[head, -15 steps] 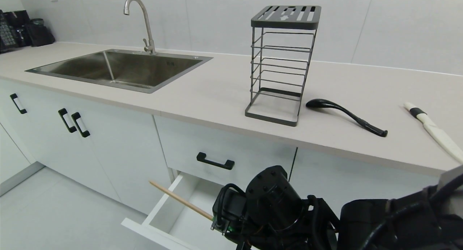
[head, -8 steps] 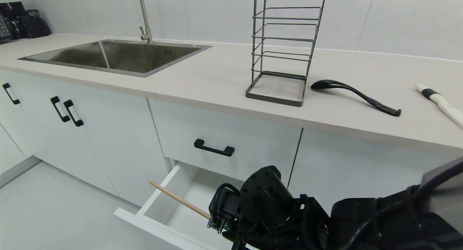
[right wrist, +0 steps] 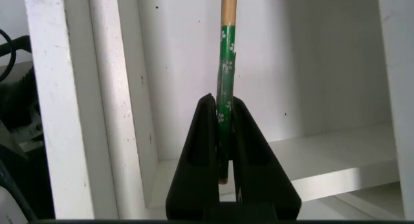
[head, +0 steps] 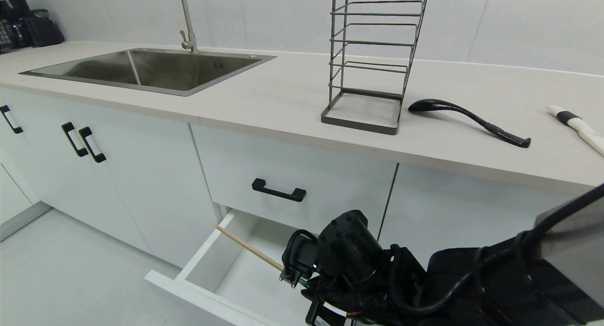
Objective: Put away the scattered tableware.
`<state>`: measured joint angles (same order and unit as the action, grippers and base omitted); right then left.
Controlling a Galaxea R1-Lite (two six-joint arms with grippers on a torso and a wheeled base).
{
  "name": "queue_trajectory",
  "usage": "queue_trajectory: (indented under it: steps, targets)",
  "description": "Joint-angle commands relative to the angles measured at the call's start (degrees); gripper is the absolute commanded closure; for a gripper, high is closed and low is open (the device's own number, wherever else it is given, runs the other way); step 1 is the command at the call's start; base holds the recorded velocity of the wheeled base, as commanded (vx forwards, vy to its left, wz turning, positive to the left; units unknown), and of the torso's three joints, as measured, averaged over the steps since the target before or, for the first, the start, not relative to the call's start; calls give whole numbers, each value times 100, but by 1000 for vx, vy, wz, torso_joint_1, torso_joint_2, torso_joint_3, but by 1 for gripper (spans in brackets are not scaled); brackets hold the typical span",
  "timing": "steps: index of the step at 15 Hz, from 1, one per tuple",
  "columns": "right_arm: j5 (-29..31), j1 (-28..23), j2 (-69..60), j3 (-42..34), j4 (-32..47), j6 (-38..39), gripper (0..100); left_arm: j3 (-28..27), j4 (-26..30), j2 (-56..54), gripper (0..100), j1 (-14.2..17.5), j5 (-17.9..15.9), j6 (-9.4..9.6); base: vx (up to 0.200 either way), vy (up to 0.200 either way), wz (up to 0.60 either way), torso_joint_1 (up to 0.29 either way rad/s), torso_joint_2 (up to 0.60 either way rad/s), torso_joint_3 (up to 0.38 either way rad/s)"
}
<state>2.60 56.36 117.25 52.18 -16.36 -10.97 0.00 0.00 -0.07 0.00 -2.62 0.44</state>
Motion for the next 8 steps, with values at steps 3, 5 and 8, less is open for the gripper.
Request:
queue_trajectory:
  steps: [3,5,8]
  targets:
    - [13,-37,140,38,-8,-10,100,0,0,7,0,0,-2,0,0,0,0,0,0,0]
    - [4,-37,255,73,-34,-72,100,0,0,7,0,0,7,0,0,0,0,0,0,0]
    - [13,-99,492,267,-95,-98,100,0,0,7,0,0,-2,0,0,0,0,0,0,0]
